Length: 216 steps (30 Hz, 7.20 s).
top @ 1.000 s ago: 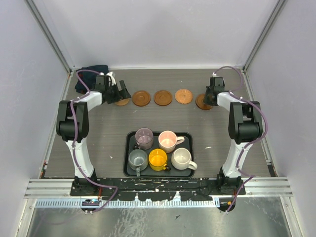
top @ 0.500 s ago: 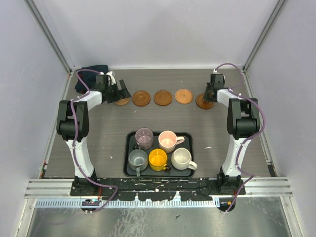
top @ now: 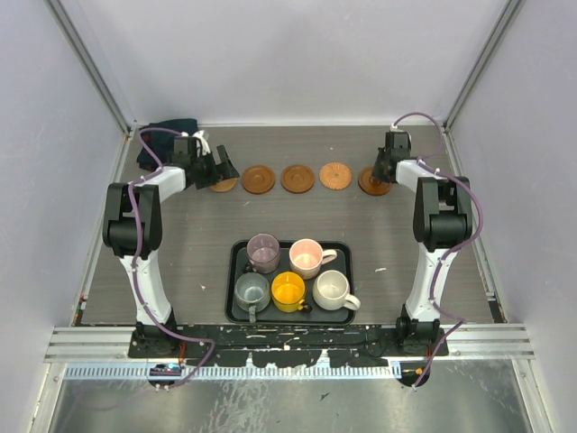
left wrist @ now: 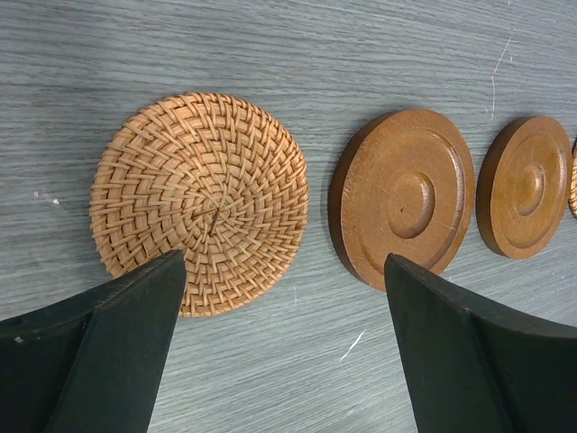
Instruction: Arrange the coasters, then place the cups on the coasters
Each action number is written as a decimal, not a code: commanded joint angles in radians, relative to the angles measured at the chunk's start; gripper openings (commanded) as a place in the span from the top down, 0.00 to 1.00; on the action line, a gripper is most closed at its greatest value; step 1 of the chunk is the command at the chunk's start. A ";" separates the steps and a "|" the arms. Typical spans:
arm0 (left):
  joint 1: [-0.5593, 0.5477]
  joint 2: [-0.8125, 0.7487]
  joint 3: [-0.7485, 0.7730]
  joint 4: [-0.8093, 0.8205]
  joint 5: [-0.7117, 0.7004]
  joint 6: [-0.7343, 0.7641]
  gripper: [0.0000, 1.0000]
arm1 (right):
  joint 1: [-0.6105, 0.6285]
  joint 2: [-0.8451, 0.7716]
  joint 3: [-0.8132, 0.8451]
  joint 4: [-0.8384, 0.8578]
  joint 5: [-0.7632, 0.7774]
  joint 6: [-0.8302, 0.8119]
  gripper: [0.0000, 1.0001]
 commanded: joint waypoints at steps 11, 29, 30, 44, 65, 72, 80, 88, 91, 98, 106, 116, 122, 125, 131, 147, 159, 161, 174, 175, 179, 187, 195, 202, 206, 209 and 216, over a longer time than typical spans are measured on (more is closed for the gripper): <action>0.004 -0.114 -0.027 0.022 0.012 -0.009 0.05 | -0.007 -0.107 0.007 -0.001 -0.045 -0.057 0.97; 0.004 -0.216 -0.104 0.062 0.036 -0.030 0.04 | 0.074 -0.197 -0.035 0.027 -0.224 -0.094 0.93; 0.004 -0.224 -0.117 0.067 0.039 -0.031 0.04 | 0.087 -0.186 -0.032 0.025 -0.219 -0.100 0.93; 0.004 -0.406 -0.307 0.121 -0.018 -0.048 0.04 | 0.175 -0.013 0.121 -0.001 -0.202 -0.099 0.94; 0.003 -0.443 -0.349 0.109 -0.062 -0.036 0.04 | 0.203 0.039 0.090 0.011 -0.190 -0.097 0.94; 0.005 -0.445 -0.349 0.108 -0.062 -0.038 0.04 | 0.203 0.005 0.011 0.034 -0.171 -0.088 0.94; 0.004 -0.447 -0.350 0.106 -0.063 -0.040 0.04 | 0.204 -0.003 -0.006 0.035 -0.173 -0.083 0.94; 0.004 -0.445 -0.347 0.102 -0.068 -0.035 0.04 | 0.205 -0.004 0.026 0.033 -0.178 -0.082 0.94; 0.005 -0.445 -0.344 0.100 -0.071 -0.033 0.04 | 0.205 -0.007 0.056 0.025 -0.191 -0.080 0.94; 0.004 -0.447 -0.337 0.098 -0.074 -0.030 0.04 | 0.216 -0.051 0.110 0.019 -0.200 -0.080 0.93; 0.005 -0.457 -0.314 0.081 -0.079 -0.014 0.03 | 0.217 -0.133 0.131 0.030 -0.237 -0.079 0.89; 0.003 -0.551 -0.370 0.093 -0.051 0.005 0.03 | 0.219 -0.341 -0.021 0.060 -0.207 -0.084 0.64; -0.005 -0.665 -0.453 0.083 -0.048 0.004 0.01 | 0.219 -0.503 -0.155 0.031 -0.240 -0.091 0.57; -0.043 -0.724 -0.501 0.066 -0.049 0.007 0.01 | 0.227 -0.608 -0.252 -0.002 -0.255 -0.087 0.54; -0.179 -0.829 -0.581 0.000 -0.089 0.018 0.00 | 0.367 -0.778 -0.378 -0.170 -0.112 -0.068 0.53; -0.306 -1.174 -0.756 -0.154 -0.033 -0.046 0.00 | 0.596 -0.935 -0.379 -0.647 -0.003 -0.079 0.49; -0.310 -1.227 -0.803 -0.190 -0.011 -0.069 0.02 | 0.612 -0.848 -0.367 -0.702 -0.030 -0.170 0.43; -0.310 -1.217 -0.806 -0.178 -0.012 -0.069 0.02 | 0.614 -0.832 -0.362 -0.702 -0.057 -0.184 0.43; -0.310 -1.170 -0.816 -0.125 0.000 -0.075 0.02 | 0.621 -0.732 -0.374 -0.627 -0.173 -0.224 0.43; -0.310 -1.170 -0.818 -0.125 -0.001 -0.073 0.02 | 0.623 -0.723 -0.377 -0.621 -0.184 -0.230 0.42; -0.310 -1.171 -0.824 -0.122 -0.002 -0.076 0.02 | 0.626 -0.695 -0.389 -0.582 -0.215 -0.249 0.42; -0.310 -1.171 -0.824 -0.130 -0.003 -0.067 0.02 | 0.628 -0.659 -0.389 -0.509 -0.225 -0.266 0.42; -0.310 -1.180 -0.825 -0.143 -0.012 -0.067 0.02 | 0.630 -0.620 -0.400 -0.490 -0.328 -0.277 0.42; -0.310 -1.175 -0.823 -0.143 -0.004 -0.069 0.02 | 0.655 -0.622 -0.410 -0.498 -0.372 -0.281 0.42; -0.310 -1.180 -0.824 -0.146 -0.002 -0.069 0.02 | 0.681 -0.640 -0.418 -0.519 -0.374 -0.271 0.42; -0.310 -1.186 -0.829 -0.148 -0.002 -0.070 0.02 | 0.706 -0.658 -0.428 -0.534 -0.370 -0.259 0.43; -0.310 -1.184 -0.831 -0.150 -0.002 -0.071 0.02 | 0.763 -0.694 -0.437 -0.547 -0.287 -0.212 0.44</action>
